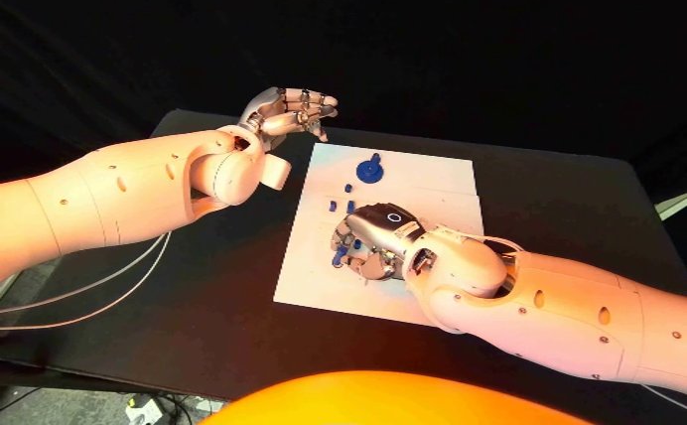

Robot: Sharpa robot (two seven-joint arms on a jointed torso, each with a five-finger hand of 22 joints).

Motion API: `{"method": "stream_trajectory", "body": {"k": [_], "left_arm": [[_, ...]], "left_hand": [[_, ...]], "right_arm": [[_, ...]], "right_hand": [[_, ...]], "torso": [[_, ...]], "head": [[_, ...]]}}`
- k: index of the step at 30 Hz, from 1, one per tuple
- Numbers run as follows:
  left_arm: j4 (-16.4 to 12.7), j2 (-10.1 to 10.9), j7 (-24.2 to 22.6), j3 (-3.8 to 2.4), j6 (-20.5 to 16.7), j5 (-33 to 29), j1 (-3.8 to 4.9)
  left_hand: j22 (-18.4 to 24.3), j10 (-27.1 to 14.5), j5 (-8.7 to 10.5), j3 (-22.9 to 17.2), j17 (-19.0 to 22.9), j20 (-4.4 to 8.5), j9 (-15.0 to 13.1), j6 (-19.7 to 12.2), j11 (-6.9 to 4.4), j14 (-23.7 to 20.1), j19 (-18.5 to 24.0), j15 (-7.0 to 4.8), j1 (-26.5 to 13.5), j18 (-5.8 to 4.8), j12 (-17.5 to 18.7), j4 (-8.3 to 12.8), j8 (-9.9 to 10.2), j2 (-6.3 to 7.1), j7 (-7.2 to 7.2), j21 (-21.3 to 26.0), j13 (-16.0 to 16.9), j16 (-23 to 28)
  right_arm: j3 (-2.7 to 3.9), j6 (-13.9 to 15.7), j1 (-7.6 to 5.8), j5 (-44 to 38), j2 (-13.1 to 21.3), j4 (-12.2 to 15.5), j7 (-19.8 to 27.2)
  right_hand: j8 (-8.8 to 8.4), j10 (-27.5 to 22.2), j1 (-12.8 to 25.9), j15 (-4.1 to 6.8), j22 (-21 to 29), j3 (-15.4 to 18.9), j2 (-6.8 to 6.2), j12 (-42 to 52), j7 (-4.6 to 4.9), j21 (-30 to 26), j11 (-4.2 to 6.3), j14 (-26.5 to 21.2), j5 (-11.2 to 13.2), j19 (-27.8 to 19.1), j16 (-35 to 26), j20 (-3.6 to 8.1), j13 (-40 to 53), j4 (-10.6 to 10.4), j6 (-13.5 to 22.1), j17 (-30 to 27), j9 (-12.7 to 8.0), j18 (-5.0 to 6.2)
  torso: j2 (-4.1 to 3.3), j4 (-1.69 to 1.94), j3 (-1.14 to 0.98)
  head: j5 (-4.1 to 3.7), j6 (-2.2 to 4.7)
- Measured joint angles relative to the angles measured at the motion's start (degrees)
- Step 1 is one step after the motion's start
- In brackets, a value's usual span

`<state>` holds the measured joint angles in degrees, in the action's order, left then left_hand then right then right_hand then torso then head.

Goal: Assemble the parts on the task board

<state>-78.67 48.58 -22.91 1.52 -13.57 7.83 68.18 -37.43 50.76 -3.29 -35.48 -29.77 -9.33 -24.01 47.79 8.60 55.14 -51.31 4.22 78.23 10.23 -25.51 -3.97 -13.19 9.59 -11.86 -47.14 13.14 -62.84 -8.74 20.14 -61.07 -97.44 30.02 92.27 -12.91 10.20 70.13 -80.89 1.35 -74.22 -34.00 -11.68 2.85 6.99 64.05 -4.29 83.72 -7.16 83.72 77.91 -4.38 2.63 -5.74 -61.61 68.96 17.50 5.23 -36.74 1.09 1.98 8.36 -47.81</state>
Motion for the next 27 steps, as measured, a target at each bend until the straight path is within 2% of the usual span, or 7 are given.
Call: {"method": "stream_trajectory", "body": {"k": [25, 27], "left_arm": [[-0.01, 0.03, 0.02, 0.0, -0.02, 0.0, 0.0], [-0.01, 0.05, 0.03, 0.0, -0.03, 0.0, 0.0]], "left_hand": [[0.0, 0.0, 0.0, 0.0, 0.0, 0.0, 0.0, 0.0, 0.0, 0.0, 0.01, 0.0, 0.0, 0.0, 0.0, 0.0, 0.0, 0.0, 0.0, 0.0, 0.0, 0.0], [0.0, 0.0, 0.0, 0.0, 0.0, 0.0, 0.0, 0.0, 0.0, 0.0, 0.0, 0.0, 0.0, 0.0, 0.0, 0.0, 0.0, 0.0, 0.0, 0.0, 0.0, 0.0]], "right_arm": [[-0.35, -1.54, 0.22, -2.23, -0.93, -0.82, -1.31], [-0.37, -1.62, 0.23, -2.23, -1.03, -0.85, -1.27]], "right_hand": [[0.0, 0.0, 0.01, 0.0, 0.0, -0.15, 0.0, 0.0, 0.0, -0.03, -0.01, 0.0, 0.0, 0.0, -0.01, 0.0, -0.02, 0.33, 0.0, -0.02, 0.27, 0.0], [0.02, 0.58, 2.17, -0.01, 0.0, -0.48, -0.24, 0.01, 0.2, -0.04, 0.03, 0.0, -0.01, 0.0, -0.01, 0.0, 0.07, 1.29, 0.23, -0.19, 0.64, 0.0]], "torso": [[0.04, 0.02, 0.04], [0.05, 0.01, 0.05]], "head": [[0.08, -0.3], [0.09, -0.3]]}}
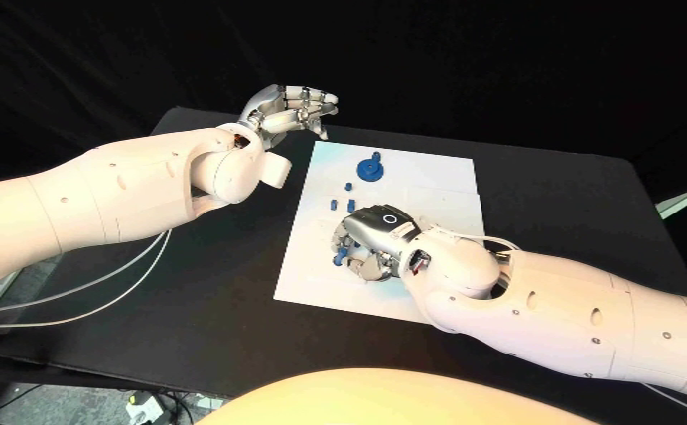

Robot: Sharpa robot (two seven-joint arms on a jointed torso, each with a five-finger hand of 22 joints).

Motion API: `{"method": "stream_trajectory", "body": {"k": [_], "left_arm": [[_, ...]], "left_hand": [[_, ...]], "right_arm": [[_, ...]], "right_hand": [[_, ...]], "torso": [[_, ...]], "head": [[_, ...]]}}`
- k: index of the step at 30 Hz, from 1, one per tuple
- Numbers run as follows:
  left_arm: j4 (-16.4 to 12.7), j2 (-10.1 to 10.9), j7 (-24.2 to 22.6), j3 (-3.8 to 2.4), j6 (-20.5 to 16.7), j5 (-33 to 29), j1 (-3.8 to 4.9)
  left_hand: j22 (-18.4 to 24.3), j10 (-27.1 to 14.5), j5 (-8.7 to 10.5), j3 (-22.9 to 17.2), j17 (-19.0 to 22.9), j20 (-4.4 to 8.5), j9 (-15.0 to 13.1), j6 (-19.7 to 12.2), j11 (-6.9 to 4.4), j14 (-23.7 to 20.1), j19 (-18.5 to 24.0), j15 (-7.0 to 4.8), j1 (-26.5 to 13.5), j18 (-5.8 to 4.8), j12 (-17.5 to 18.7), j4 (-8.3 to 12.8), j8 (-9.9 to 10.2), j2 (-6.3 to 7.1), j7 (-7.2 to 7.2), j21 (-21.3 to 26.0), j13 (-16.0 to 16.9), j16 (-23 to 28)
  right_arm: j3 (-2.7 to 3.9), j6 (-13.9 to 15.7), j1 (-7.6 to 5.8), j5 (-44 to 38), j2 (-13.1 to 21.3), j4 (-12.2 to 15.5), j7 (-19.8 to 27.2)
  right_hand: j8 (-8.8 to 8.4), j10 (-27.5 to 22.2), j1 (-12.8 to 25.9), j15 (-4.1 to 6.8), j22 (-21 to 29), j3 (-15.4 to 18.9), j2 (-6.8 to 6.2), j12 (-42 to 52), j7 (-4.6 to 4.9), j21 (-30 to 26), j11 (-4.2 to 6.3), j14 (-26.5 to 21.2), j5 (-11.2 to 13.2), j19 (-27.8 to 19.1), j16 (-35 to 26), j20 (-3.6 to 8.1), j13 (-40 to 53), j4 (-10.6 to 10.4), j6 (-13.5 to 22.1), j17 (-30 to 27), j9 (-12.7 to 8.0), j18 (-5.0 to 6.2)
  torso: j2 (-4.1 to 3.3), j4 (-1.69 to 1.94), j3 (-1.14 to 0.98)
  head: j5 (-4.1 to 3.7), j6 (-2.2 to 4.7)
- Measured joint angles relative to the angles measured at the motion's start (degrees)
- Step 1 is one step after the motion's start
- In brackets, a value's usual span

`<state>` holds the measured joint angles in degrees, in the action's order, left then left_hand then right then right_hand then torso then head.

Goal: Assemble the parts on the task board

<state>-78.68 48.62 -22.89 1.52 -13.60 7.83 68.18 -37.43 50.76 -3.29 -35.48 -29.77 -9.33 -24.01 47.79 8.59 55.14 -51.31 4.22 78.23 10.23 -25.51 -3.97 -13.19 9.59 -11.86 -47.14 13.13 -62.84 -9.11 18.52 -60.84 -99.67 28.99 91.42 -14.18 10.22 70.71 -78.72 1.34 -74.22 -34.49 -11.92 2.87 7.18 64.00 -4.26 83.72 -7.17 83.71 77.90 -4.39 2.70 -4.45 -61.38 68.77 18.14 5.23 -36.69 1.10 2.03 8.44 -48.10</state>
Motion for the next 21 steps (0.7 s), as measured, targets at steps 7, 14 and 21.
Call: {"method": "stream_trajectory", "body": {"k": [7, 14, 21], "left_arm": [[0.0, 0.02, 0.02, 0.0, -0.02, 0.0, 0.0], [-0.01, 0.06, 0.05, 0.0, -0.03, 0.0, 0.0], [-0.02, 0.13, 0.1, 0.0, -0.07, 0.0, 0.0]], "left_hand": [[0.0, 0.0, 0.0, 0.0, 0.0, 0.0, 0.0, 0.0, 0.0, 0.0, 0.0, 0.0, 0.0, 0.0, 0.0, 0.0, 0.0, 0.0, 0.0, 0.0, 0.0, 0.0], [0.01, 0.0, 0.0, 0.0, 0.0, -0.01, 0.0, 0.0, 0.0, 0.0, -0.03, 0.0, 0.0, 0.0, 0.0, 0.0, 0.0, 0.0, 0.0, 0.0, -0.02, 0.0], [0.01, 0.0, 0.0, 0.0, 0.01, 0.0, 0.0, 0.0, 0.0, 0.0, -0.01, 0.0, 0.0, 0.0, 0.0, 0.0, 0.0, 0.0, 0.0, 0.0, -0.02, 0.0]], "right_arm": [[-0.12, 0.03, 0.01, 0.63, -0.24, -0.2, 0.63], [-0.19, 0.72, 0.06, 1.22, -0.13, -0.22, 1.1], [-0.2, 1.15, 0.06, 1.83, 0.62, 0.07, 1.65]], "right_hand": [[0.86, -0.46, 3.53, -0.54, 0.0, -0.14, -2.76, 0.05, 1.19, -1.0, -0.59, 0.51, -0.05, 0.0, 0.0, -0.03, 0.44, 0.14, 1.67, -0.01, 1.38, 0.0], [-0.17, -6.07, 3.78, -1.95, 0.0, 0.24, -3.01, 0.05, 1.51, -5.98, -1.36, 0.52, -0.05, 0.49, -0.11, -0.57, 0.44, 0.51, 5.43, -1.25, 1.22, 0.03], [-3.37, -11.89, 1.2, -1.97, 0.0, 12.91, -0.46, 0.79, 1.78, -12.99, -2.28, 0.51, -0.24, -0.3, -1.91, -1.78, 0.44, -0.84, 8.54, -4.77, -0.71, 0.09]], "torso": [[0.01, -0.01, 0.0], [0.02, -0.04, -0.02], [0.02, -0.05, -0.05]], "head": [[0.04, -0.04], [-0.03, -0.12], [-0.08, -0.13]]}}
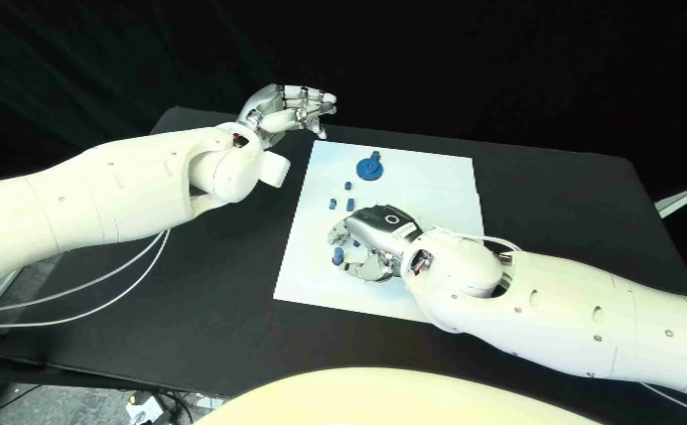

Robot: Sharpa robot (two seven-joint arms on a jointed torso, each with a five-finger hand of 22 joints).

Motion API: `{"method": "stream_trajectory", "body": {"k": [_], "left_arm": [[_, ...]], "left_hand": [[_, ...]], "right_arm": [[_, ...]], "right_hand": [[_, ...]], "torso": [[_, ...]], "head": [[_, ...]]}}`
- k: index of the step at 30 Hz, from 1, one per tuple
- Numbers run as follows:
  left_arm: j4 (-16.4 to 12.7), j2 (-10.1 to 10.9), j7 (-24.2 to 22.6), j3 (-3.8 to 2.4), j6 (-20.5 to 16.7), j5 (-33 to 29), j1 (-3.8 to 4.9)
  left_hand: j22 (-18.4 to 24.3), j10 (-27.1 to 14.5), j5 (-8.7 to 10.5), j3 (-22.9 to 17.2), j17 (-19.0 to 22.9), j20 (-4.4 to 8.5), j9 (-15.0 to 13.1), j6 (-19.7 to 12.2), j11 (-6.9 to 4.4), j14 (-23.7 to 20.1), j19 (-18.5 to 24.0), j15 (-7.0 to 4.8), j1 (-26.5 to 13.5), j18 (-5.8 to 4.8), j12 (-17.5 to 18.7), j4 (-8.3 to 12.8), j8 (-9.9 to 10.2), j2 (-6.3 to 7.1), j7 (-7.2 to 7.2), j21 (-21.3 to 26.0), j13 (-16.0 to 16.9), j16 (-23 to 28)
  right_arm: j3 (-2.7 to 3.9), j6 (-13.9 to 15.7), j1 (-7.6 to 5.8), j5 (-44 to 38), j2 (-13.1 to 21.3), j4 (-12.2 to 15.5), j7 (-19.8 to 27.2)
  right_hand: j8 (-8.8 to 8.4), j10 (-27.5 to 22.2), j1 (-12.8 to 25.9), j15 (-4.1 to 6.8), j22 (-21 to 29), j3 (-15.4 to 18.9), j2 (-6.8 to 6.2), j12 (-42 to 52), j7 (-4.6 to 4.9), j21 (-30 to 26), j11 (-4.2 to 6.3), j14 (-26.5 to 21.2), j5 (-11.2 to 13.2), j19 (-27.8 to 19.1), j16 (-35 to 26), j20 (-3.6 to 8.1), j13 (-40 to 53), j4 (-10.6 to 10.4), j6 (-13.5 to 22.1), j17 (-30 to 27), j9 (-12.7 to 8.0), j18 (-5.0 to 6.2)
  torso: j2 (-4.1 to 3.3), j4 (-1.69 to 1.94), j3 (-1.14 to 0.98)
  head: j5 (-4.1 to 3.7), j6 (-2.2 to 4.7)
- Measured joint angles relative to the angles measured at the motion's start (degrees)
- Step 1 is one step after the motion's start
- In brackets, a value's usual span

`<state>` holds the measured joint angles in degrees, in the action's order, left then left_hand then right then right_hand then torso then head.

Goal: Assemble the parts on the task board

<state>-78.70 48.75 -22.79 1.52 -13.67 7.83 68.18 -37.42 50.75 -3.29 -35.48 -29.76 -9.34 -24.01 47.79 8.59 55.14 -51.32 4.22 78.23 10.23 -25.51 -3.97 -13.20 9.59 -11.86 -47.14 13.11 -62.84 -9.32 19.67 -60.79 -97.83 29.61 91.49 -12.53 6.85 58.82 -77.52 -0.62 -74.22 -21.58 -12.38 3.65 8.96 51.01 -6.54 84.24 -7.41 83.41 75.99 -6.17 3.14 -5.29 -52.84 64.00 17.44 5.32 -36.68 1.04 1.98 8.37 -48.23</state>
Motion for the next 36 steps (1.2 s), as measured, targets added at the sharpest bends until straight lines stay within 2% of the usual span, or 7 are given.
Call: {"method": "stream_trajectory", "body": {"k": [4, 14, 19, 25, 30, 33, 36], "left_arm": [[0.0, 0.03, 0.02, 0.0, -0.02, 0.0, 0.0], [0.03, 0.15, 0.02, 0.0, -0.08, 0.0, 0.0], [0.0, 0.5, 0.0, 0.0, -0.17, 0.0, 0.0], [-0.06, 0.85, -0.03, 0.01, -0.29, 0.0, -0.01], [-0.08, 0.85, -0.03, 0.02, -0.31, 0.0, -0.02], [-0.13, 1.01, -0.03, 0.01, -0.35, 0.0, -0.02], [-0.32, 1.11, -0.04, 0.01, -0.37, 0.0, -0.02]], "left_hand": [[0.0, 0.0, 0.0, 0.0, 0.0, 0.0, 0.0, 0.0, 0.0, 0.0, -0.01, 0.0, 0.0, -0.01, 0.0, 0.0, 0.0, 0.0, 0.0, 0.0, 0.0, 0.0], [0.0, 0.0, 0.0, 0.0, 0.01, 0.0, 0.0, 0.0, 0.0, 0.0, 0.0, 0.0, 0.0, 0.0, 0.0, 0.0, -0.01, 0.0, 0.0, 0.0, -0.01, 0.0], [0.0, 0.0, 0.0, 0.0, 0.01, 0.01, 0.0, 0.0, 0.0, 0.0, 0.02, 0.0, 0.0, -0.01, 0.0, 0.0, -0.47, 0.0, 0.0, 0.0, -0.01, 0.0], [0.0, 0.0, 0.0, 0.0, 0.01, 0.0, 0.0, 0.0, 0.0, 0.0, 0.0, 0.0, 0.0, -0.01, 0.0, 0.0, -0.47, 0.0, 0.0, 0.0, -0.01, 0.0], [0.01, 0.0, 0.0, 0.0, 0.01, 0.0, 0.0, 0.0, 0.0, 0.0, 0.01, 0.0, 0.0, -0.01, 0.0, 0.0, -0.48, 0.0, 0.0, 0.0, -0.02, 0.0], [0.01, 0.0, 0.0, 0.0, 0.02, 0.0, 0.0, 0.0, 0.0, 0.0, -0.01, 0.0, 0.0, -0.01, 0.0, 0.0, -0.48, 0.0, 0.0, 0.0, -0.02, 0.0], [0.01, 0.0, 0.0, 0.0, 0.02, 0.01, 0.0, 0.0, 0.0, 0.0, 0.01, 0.0, 0.0, -0.01, 0.0, 0.0, -0.48, 0.0, 0.0, 0.0, -0.02, 0.0]], "right_arm": [[0.0, 0.34, 0.01, 0.45, 0.79, 0.63, 0.45], [0.26, 3.89, -0.91, 3.05, 6.48, 6.16, 0.92], [0.76, 10.14, -3.95, 12.32, 13.15, 10.27, 3.4], [1.09, 11.01, -8.29, 26.92, 21.3, 12.12, 3.06], [1.03, 7.46, -9.66, 32.96, 27.45, 12.88, -1.58], [0.78, 4.99, -9.83, 33.66, 29.7, 13.53, -4.61], [0.52, 3.42, -9.67, 33.42, 31.16, 14.19, -7.28]], "right_hand": [[-1.46, -5.31, -8.47, -0.78, 0.0, 14.72, -0.9, 0.0, -0.42, -3.77, -0.78, 0.62, -0.8, 0.38, -0.67, -0.39, 0.0, -10.57, 2.08, -1.72, -1.53, 0.04], [-2.57, -8.18, -9.35, -1.41, 0.0, 15.66, -1.8, 0.45, -0.34, -5.54, -1.42, -0.04, -0.81, 0.38, -1.54, -0.41, 0.0, -11.46, 4.19, -2.63, -2.26, 0.06], [-2.44, -2.82, -11.41, -1.0, 0.0, 14.66, 0.3, 4.85, 1.51, -6.51, -0.77, -0.42, -0.79, 0.38, -1.54, -0.4, 0.67, -10.52, 2.44, -3.1, -2.41, 0.9], [0.26, 5.51, -9.04, 0.24, 0.0, 11.71, 1.08, 7.13, 0.11, 0.35, 0.47, -1.63, -0.78, 0.77, -0.05, 0.01, 1.58, -11.1, -4.25, 0.84, -2.16, 0.83], [5.52, 12.44, -2.46, 2.72, 0.0, 11.58, 0.34, 12.85, -2.55, 9.52, 3.5, -1.26, -0.77, 0.3, 4.56, 2.2, 9.17, -11.23, -8.34, 7.95, 2.78, 0.28], [8.84, 12.33, -1.23, 3.29, 0.0, 11.59, 1.34, 18.92, -2.77, 13.05, 3.89, -0.6, -0.77, -0.19, 5.06, 2.73, 20.67, -11.23, -7.89, 9.25, 9.34, -0.52], [10.03, 11.81, -1.11, 3.3, 0.0, 11.6, 1.46, 20.86, -3.14, 17.46, 4.4, -0.6, -0.77, 0.19, 7.64, 3.11, 24.88, -11.23, -6.99, 10.02, 11.88, -0.56]], "torso": [[0.0, 0.0, -0.01], [0.08, -0.03, 0.01], [0.13, -0.21, 0.01], [0.29, -0.7, 0.04], [0.58, -1.18, 0.04], [0.67, -1.44, 0.01], [0.74, -1.67, -0.06]], "head": [[-0.04, 0.04], [-0.74, 0.2], [-1.92, 0.57], [-3.78, 0.96], [-5.28, 1.09], [-5.93, 1.12], [-6.47, 1.15]]}}
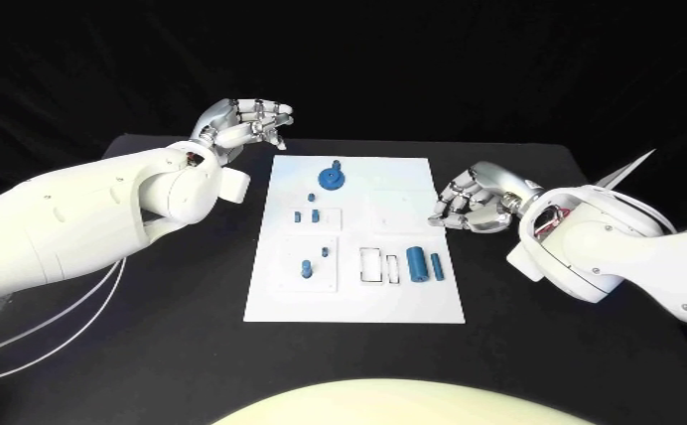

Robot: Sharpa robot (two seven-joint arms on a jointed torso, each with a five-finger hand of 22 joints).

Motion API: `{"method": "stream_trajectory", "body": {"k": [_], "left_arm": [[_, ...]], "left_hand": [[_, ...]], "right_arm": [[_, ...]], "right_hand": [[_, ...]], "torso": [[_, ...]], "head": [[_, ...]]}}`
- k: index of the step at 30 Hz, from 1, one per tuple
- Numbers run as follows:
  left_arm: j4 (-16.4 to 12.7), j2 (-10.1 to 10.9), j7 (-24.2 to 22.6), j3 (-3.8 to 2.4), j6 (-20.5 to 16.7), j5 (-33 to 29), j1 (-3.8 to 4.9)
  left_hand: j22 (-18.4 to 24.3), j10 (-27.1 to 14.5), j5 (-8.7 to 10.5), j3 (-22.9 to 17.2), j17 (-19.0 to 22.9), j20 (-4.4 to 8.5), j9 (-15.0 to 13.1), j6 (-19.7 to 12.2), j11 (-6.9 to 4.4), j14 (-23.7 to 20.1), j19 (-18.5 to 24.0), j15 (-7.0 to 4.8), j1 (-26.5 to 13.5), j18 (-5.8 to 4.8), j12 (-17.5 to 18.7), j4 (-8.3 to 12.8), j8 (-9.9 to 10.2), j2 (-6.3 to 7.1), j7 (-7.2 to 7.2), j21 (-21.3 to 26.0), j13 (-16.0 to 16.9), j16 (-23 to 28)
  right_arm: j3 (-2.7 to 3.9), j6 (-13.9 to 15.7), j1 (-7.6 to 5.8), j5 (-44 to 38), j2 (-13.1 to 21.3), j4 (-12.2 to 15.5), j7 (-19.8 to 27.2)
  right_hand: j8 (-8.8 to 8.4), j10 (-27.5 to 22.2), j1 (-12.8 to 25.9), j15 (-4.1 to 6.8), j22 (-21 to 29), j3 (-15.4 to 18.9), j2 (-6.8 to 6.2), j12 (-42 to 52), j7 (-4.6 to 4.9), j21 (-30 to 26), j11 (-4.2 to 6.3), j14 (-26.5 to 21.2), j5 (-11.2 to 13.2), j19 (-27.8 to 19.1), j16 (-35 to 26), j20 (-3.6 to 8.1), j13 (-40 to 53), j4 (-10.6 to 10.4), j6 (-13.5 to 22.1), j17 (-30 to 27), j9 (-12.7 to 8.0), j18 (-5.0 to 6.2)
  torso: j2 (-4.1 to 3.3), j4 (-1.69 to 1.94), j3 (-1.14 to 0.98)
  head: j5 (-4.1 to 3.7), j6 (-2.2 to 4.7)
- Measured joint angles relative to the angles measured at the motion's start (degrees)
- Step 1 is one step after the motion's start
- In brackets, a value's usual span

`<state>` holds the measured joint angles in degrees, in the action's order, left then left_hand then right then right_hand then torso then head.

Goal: Assemble the parts on the task board

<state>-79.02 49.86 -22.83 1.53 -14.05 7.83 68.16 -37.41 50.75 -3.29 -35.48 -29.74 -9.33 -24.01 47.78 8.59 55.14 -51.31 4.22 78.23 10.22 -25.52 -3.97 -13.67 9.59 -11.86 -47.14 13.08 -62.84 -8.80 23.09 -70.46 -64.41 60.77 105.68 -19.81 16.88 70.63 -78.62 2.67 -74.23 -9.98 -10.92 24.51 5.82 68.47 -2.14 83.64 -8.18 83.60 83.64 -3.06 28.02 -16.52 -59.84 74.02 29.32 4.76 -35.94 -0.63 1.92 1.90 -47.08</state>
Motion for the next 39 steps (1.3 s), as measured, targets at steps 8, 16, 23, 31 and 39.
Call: {"method": "stream_trajectory", "body": {"k": [8, 16, 23, 31, 39], "left_arm": [[-0.47, 0.06, 0.0, 0.01, 0.02, -0.01, -0.02], [-0.7, 0.09, 0.08, 0.02, 0.13, -0.02, -0.03], [-0.87, 0.23, 0.16, 0.02, 0.19, -0.02, -0.04], [-0.9, 0.27, 0.21, 0.02, 0.24, -0.02, -0.04], [-0.9, 0.36, 0.26, 0.03, 0.26, -0.02, -0.05]], "left_hand": [[0.0, 0.0, 0.0, 0.0, 0.0, 0.0, 0.0, 0.0, 0.0, 0.0, -0.01, 0.0, 0.0, 0.0, 0.0, 0.0, 0.0, 0.0, 0.0, 0.0, 0.0, 0.0], [0.0, 0.0, 0.0, 0.0, 0.0, -0.01, 0.0, 0.0, 0.0, 0.0, -0.03, 0.0, 0.0, 0.0, 0.0, 0.0, 0.0, 0.0, 0.0, 0.0, 0.0, 0.0], [0.0, 0.0, 0.0, 0.0, 0.0, -0.01, 0.0, 0.0, 0.0, 0.0, -0.01, 0.0, 0.0, 0.0, 0.0, 0.0, 0.0, 0.0, 0.0, 0.0, 0.0, 0.0], [0.0, 0.0, 0.0, 0.0, 0.0, -0.01, 0.0, 0.0, 0.0, 0.0, -0.01, 0.0, 0.0, 0.0, 0.0, 0.0, 0.0, 0.0, 0.0, 0.0, 0.0, 0.0], [0.0, 0.0, 0.0, 0.0, 0.0, 0.0, 0.0, 0.0, 0.0, 0.0, -0.01, 0.0, 0.0, 0.0, -0.01, 0.0, 0.0, 0.0, 0.0, 0.0, 0.0, 0.0]], "right_arm": [[-0.52, -1.81, 1.47, -2.71, 1.69, 0.97, -6.96], [-0.72, -0.91, 3.99, -5.69, -0.77, 0.62, -10.11], [-0.75, -0.64, 5.77, -7.51, -3.28, -0.31, -11.34], [-0.75, -1.21, 6.64, -9.1, -5.14, -1.56, -12.31], [-0.75, -1.84, 7.4, -10.46, -6.46, -2.75, -13.16]], "right_hand": [[0.88, -0.36, 4.78, 0.01, 0.0, 6.65, 2.22, 15.52, -0.39, 2.86, 0.36, 0.0, 0.0, 0.0, 2.34, 0.0, 19.15, 0.24, 2.06, 0.0, 5.73, -0.5], [2.2, 5.03, 6.3, 0.02, 0.0, 15.98, 3.75, 48.31, -0.64, 6.99, 0.7, 0.01, 0.0, 0.0, 3.74, 0.0, 45.95, 0.0, 2.64, 0.0, 9.82, -0.97], [3.09, 10.55, 6.61, 0.03, 0.0, 16.06, 4.06, 57.33, -0.79, 13.14, 1.12, 0.01, 0.0, 0.01, 5.38, 0.01, 46.14, -0.07, 4.51, 0.0, 12.49, -2.21], [3.09, 10.98, 6.61, 0.02, 0.0, 17.0, 4.05, 59.43, -0.5, 14.91, 1.11, 0.01, 0.0, 0.01, 5.39, 0.01, 46.2, -0.23, 6.45, 0.0, 13.15, -2.23], [3.09, 11.59, 6.62, 0.01, 0.0, 17.0, 4.05, 60.12, -0.25, 16.06, 0.91, 0.01, 0.0, 0.01, 5.58, 0.0, 46.2, -0.23, 7.1, 0.0, 13.65, -2.24]], "torso": [[0.13, -0.3, -0.04], [0.11, -0.16, 0.02], [0.03, -0.18, 0.02], [0.02, -0.21, -0.02], [0.05, -0.21, 0.01]], "head": [[-1.09, -0.05], [-1.41, -0.22], [-1.1, -0.51], [-0.86, -0.7], [-0.6, -0.82]]}}
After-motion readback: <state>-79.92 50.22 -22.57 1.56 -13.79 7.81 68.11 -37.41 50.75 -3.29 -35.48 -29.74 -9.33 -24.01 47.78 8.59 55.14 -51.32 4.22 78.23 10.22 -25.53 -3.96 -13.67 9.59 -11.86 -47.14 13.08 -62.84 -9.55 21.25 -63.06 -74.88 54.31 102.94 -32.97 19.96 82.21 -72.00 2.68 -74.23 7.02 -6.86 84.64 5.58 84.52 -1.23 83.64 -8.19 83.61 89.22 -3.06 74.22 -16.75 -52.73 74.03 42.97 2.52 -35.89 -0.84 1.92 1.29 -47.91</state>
